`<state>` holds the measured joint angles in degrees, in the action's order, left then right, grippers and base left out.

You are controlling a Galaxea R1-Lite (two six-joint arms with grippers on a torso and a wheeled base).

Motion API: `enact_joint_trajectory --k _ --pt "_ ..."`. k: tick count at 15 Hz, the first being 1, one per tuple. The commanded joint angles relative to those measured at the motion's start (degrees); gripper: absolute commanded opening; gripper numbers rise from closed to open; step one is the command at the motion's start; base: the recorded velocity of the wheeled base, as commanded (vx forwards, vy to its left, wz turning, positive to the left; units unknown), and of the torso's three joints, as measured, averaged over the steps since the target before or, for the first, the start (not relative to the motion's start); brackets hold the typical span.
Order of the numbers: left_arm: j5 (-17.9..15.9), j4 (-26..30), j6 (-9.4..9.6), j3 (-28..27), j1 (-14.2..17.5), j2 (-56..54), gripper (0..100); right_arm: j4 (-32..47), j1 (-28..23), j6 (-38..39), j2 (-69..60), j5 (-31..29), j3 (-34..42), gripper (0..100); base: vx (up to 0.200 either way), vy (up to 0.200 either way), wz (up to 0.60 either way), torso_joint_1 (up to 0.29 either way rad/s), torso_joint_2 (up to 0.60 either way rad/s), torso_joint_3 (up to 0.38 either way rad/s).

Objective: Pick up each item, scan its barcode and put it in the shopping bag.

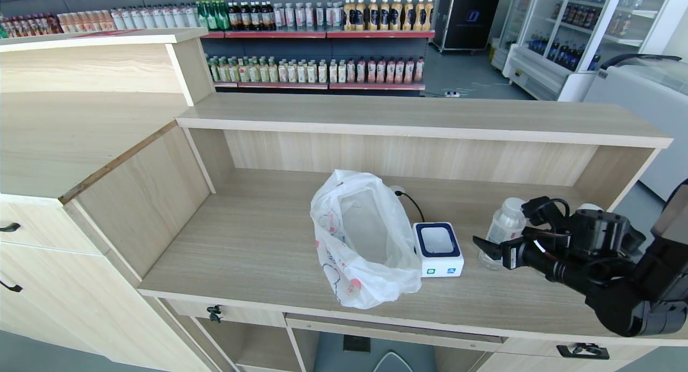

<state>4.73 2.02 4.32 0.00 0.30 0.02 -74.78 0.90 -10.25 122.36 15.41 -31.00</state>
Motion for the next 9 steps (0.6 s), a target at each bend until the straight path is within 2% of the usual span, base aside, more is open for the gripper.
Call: enact_joint_trajectory --k 1,6,9 --pt "0.02 0.00 -0.01 0.00 0.05 -0.02 100 -0.37 -0.20 -0.29 2.01 -0.20 -0.02 100 0.000 0.000 0.00 0.000 0.00 0.000" --pt "0.02 0.00 -0.01 0.00 0.05 -0.02 100 -0.90 -1.34 -0.03 3.24 0.59 -0.90 100 0.000 0.000 0.00 0.000 0.00 0.000" --pt "0.02 0.00 -0.01 0.00 0.05 -0.02 100 -1.34 -2.04 0.06 4.47 3.14 -2.75 100 0.000 0.000 0.00 0.000 0.00 0.000"
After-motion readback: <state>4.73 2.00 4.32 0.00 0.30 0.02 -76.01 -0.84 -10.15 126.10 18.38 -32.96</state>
